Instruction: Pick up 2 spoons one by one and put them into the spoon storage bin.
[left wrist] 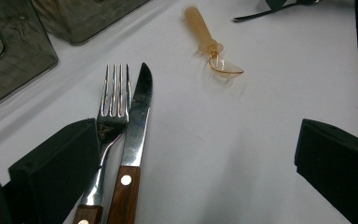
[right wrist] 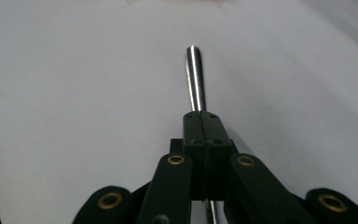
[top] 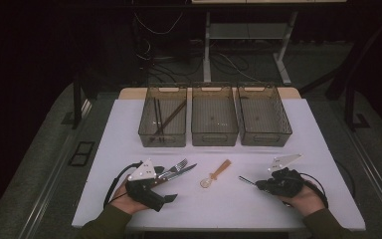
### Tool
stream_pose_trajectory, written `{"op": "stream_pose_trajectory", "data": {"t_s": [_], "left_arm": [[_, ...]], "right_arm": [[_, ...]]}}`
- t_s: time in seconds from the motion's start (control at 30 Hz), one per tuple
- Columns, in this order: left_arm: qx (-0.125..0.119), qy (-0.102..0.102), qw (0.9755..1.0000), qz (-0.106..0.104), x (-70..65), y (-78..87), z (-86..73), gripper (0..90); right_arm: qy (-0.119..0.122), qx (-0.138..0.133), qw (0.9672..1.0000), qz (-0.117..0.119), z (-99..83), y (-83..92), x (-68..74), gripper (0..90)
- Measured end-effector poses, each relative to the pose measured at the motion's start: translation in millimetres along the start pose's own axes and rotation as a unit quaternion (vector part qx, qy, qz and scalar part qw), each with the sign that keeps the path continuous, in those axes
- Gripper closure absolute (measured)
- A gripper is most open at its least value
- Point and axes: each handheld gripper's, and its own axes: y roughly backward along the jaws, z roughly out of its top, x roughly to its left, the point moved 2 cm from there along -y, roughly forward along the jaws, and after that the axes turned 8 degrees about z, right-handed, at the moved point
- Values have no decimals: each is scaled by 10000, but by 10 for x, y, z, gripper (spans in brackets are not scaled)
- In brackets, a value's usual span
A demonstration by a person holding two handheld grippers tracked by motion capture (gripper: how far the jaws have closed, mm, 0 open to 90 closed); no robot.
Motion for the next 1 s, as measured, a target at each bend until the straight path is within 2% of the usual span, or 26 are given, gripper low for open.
{"op": "stream_pose_trajectory", "data": {"t_s": [0.03, 0.17, 0.27, 0.5, 0.7, 0.9, 1.0], "left_arm": [[1, -7, 10000, 0, 2, 0, -1, 0], [30, -39, 10000, -6, 5, 3, -4, 0], [27, -20, 10000, -7, 1, 0, -6, 0], [50, -26, 10000, -8, -1, -4, -4, 0], [91, -43, 9999, 4, 1, -16, -5, 0], [92, -42, 9999, 5, 3, -16, -5, 0], [98, -47, 9999, 5, 2, -18, -4, 0]], "right_arm": [[-21, -78, 10000, -10, -1, 34, -10, 888], [-235, -372, 9990, -113, -60, 196, -53, 745], [-381, -478, 9980, -174, -141, 320, -63, 679], [-587, -451, 9967, -323, -422, 516, -34, 535], [-680, -332, 9964, -379, -639, 609, -3, 515], [-690, -279, 9965, -378, -703, 612, -9, 505], [-775, -234, 9962, -330, -729, 591, -8, 505]]}}
